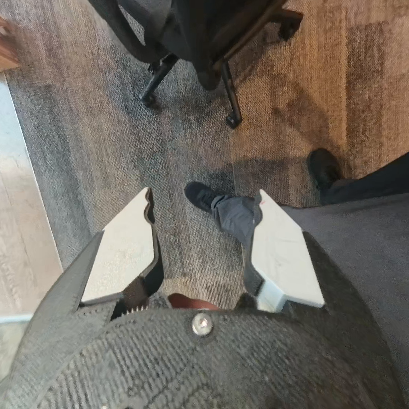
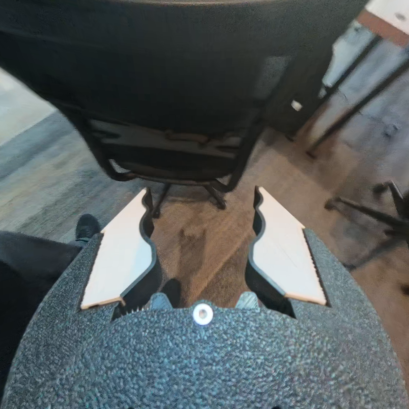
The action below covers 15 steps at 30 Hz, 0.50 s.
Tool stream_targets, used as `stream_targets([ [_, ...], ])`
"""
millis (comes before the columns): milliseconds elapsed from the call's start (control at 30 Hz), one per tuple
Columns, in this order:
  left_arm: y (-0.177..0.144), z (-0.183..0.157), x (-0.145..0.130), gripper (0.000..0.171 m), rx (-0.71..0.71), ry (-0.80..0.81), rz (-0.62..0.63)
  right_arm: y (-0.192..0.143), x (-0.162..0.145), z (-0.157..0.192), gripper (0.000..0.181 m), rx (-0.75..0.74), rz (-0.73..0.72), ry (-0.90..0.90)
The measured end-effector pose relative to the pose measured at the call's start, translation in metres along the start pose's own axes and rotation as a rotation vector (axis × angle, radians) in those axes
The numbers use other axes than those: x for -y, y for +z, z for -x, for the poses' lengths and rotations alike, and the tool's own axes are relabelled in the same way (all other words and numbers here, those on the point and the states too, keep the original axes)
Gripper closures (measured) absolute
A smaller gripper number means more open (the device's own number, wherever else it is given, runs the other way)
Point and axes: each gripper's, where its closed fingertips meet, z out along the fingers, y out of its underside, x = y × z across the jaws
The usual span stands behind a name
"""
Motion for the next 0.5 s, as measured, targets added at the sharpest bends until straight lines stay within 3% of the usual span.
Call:
stream_targets([
  [100,0.028,0.031,-0.005,0.089,-0.118,0.021,-0.017,0.004,-0.015,-0.007,0.09,-0.094,0.226,0.245],
  [200,0.042,0.054,0.004,0.091,-0.236,0.03,-0.055,-0.003,-0.016,-0.002,0.095,-0.198,0.306,0.377],
  [300,0.054,0.069,0.029,0.096,-0.311,0.136,-0.124,-0.012,-0.006,0.006,0.103,-0.294,0.307,0.413],
  [500,0.093,0.089,0.113,0.112,-0.327,0.329,-0.236,-0.006,-0.021,0.058,0.104,-0.226,0.431,0.495],
])
